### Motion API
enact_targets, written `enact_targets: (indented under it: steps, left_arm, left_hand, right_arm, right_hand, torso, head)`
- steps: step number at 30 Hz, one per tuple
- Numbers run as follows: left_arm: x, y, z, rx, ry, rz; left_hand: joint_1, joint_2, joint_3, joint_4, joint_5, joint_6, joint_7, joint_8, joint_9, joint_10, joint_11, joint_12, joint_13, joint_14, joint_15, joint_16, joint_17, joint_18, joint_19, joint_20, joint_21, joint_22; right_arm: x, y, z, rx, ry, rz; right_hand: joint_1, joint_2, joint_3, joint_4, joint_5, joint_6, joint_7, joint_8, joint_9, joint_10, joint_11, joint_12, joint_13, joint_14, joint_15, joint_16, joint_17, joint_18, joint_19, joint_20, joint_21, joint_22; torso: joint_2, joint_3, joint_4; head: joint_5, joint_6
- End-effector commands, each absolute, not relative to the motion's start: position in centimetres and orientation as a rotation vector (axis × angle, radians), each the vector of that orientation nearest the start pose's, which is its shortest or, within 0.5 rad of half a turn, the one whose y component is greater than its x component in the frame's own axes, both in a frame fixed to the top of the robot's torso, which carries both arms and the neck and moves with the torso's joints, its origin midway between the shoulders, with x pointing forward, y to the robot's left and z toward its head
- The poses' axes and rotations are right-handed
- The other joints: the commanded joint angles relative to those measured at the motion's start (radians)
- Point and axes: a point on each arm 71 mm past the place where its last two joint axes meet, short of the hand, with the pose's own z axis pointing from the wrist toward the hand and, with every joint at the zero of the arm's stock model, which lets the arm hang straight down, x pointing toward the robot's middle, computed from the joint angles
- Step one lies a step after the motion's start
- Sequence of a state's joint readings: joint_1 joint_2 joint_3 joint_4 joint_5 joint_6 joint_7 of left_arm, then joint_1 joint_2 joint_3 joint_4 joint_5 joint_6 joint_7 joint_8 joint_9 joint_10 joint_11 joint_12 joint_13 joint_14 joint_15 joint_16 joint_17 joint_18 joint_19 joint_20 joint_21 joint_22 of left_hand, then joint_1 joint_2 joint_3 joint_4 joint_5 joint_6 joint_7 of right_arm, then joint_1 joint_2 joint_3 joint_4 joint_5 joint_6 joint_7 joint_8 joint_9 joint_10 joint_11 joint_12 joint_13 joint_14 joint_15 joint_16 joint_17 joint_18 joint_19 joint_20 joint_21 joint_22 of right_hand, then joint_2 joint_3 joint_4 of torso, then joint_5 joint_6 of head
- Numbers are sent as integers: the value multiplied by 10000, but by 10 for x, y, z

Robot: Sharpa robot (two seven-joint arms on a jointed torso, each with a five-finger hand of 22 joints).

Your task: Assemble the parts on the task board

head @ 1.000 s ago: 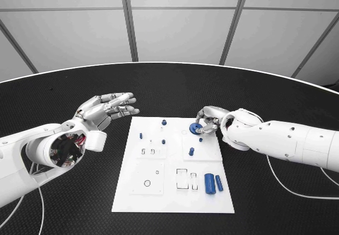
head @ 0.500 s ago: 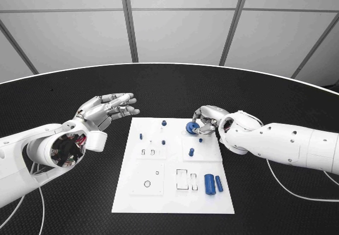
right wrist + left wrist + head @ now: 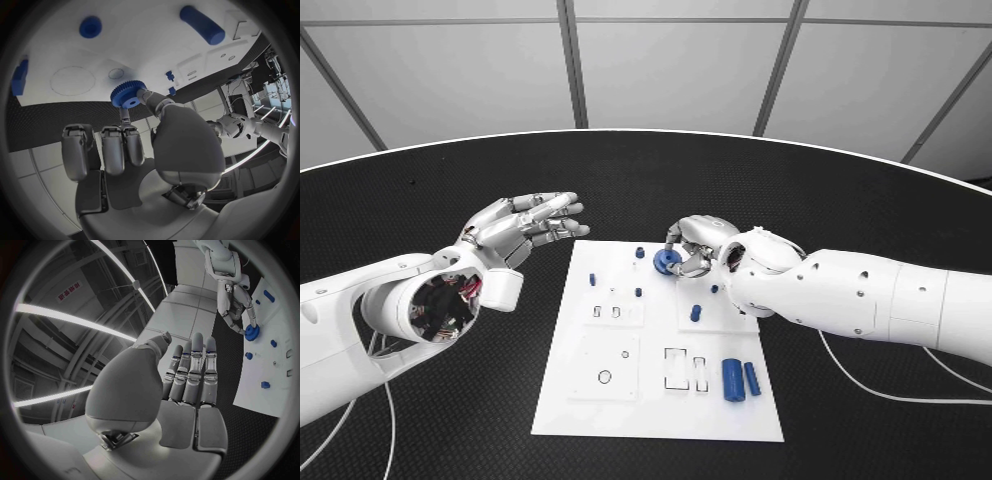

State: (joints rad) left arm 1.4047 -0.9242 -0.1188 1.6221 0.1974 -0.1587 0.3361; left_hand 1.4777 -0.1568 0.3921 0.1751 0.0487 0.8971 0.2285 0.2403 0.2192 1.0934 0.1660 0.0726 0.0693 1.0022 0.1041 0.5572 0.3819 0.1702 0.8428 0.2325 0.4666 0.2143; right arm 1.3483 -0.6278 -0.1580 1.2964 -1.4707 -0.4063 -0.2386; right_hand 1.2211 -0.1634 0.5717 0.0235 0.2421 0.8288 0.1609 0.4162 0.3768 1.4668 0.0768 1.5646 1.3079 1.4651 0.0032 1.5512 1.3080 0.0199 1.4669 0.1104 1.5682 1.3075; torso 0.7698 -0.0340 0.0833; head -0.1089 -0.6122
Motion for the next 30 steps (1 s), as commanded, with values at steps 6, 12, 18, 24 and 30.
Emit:
enact_targets:
  steps: [6, 12, 18, 24, 30]
  left_arm:
    - [488, 214, -109, -11633, 14416, -17499]
    - [487, 213, -109, -11626, 14442, -17519]
    - [487, 212, -109, -11627, 14459, -17525]
    - [487, 212, -109, -11629, 14466, -17520]
    - [487, 211, -109, -11623, 14489, -17537]
  left_hand:
    - [-106, 31, 45, 19, 12, -67, 24, -55, 9, -79, -6, -47, 10, -82, -2, 34, 9, 108, -82, 22, 34, 9]
    - [-106, 31, 45, 19, 12, -67, 24, -55, 9, -79, -6, -47, 10, -82, -2, 34, 9, 108, -82, 22, 34, 9]
    - [-106, 31, 45, 19, 12, -67, 24, -55, 9, -79, -6, -47, 10, -82, -2, 34, 9, 108, -82, 22, 34, 9]
    - [-106, 31, 45, 19, 12, -67, 24, -55, 9, -79, -6, -47, 10, -82, -2, 34, 9, 108, -82, 22, 34, 9]
    - [-106, 31, 45, 19, 12, -67, 24, -55, 9, -79, -6, -47, 10, -82, -2, 34, 9, 108, -82, 22, 34, 9]
  right_arm:
    - [544, -138, -155, -1768, 15452, 4901]
    - [545, -124, -155, -1894, 15383, 5037]
    - [545, -114, -154, -1979, 15332, 5169]
    - [546, -110, -153, -2027, 15367, 5161]
    - [548, -108, -154, -2087, 15510, 5072]
  right_hand:
    - [-52, 65, 64, -3, 80, 209, -107, -17, 9, 1021, -85, 42, 2607, 940, -86, 28, 2096, -199, 1039, -71, 26, 2633]
    - [-58, 66, 68, -2, 85, 203, -105, -27, 5, 1021, -86, 41, 2606, 941, -85, 30, 2101, -199, 1039, -71, 26, 2633]
    - [-67, 65, 73, -4, 95, 194, -103, -45, -3, 1018, -84, 39, 2604, 939, -82, 28, 2095, -199, 1039, -71, 26, 2633]
    - [-73, 66, 77, -4, 100, 191, -101, -54, -7, 1024, -84, 45, 2610, 941, -81, 30, 2101, -199, 1039, -71, 26, 2633]
    - [-80, 66, 79, -3, 104, 188, -99, -62, -10, 1025, -83, 46, 2611, 941, -80, 29, 2100, -199, 1039, -71, 26, 2633]
  torso:
    - [70, -37, 80]
    - [75, -27, 90]
    - [94, -19, 92]
    - [81, -8, 79]
    - [87, -11, 92]
  head:
    - [-8, 29]
    - [27, 6]
    - [53, 9]
    - [57, 5]
    - [59, -9]
